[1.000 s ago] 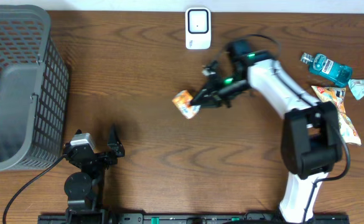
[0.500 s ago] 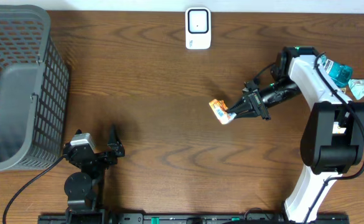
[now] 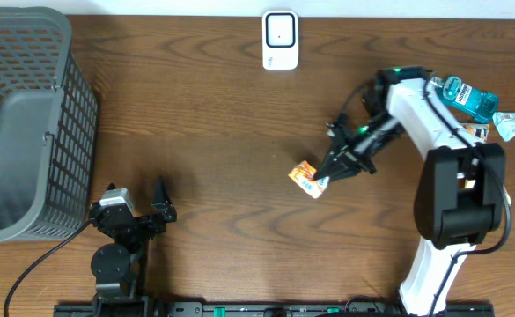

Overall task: Scan the item barcode
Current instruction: 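Lift the orange tissue pack and hold it in front of the scanner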

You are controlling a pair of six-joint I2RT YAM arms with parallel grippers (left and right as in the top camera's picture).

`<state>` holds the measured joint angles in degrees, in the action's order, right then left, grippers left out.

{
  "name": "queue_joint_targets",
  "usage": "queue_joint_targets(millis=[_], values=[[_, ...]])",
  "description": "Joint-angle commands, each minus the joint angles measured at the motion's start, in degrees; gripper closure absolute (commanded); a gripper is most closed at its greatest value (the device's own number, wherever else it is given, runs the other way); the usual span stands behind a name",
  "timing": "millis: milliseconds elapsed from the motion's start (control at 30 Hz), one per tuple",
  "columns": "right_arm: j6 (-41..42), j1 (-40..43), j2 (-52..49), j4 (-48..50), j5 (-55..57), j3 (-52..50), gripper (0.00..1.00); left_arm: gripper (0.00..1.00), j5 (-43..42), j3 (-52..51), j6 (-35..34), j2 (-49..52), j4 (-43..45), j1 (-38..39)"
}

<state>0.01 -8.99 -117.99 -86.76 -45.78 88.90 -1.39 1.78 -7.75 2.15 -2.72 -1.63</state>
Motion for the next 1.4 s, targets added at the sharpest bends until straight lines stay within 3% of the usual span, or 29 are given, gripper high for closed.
queue_joint_targets(millis=[0, 133, 267, 633, 733, 1000, 1133, 1367], values=[[6.8, -3.08, 1.2, 9.44, 10.36, -0.15, 0.99, 0.02, 0.33, -1.55, -0.5, -0.04, -1.22, -0.13], [21.99, -6.12, 1.2, 23.23, 32.81, -0.04, 0.99, 0.02, 0.33, -1.55, -0.5, -0.04, -1.22, -0.13], [22.84, -8.24, 1.2, 33.7, 45.97, -0.04, 0.99, 0.02, 0.33, -1.55, -0.5, -0.04, -1.22, -0.13], [13.38, -9.66, 1.31, 68.96, 47.58, -0.02, 0.99, 0.02, 0.33, -1.55, -0.5, -0.04, -1.22, -0.13], [6.91, -10.58, 1.14, 78.82, 48.68, -0.04, 0.99, 0.02, 0.33, -1.55, -0.5, -0.04, -1.22, -0.13], [-7.21, -15.1, -3.74, 100.87, 67.1, -0.04, 0.99, 0.02, 0.33, -1.55, -0.5, -0.04, -1.22, -0.13], [-8.9, -15.98, -7.8, 109.5, 71.43, -0.02, 0.99, 0.02, 0.33, -1.55, -0.5, -0.04, -1.22, -0.13], [-8.9, -15.87, -15.39, 115.91, 76.43, 1.05, 0.99, 0.02, 0.33, -1.55, -0.5, -0.04, -1.22, -0.13]])
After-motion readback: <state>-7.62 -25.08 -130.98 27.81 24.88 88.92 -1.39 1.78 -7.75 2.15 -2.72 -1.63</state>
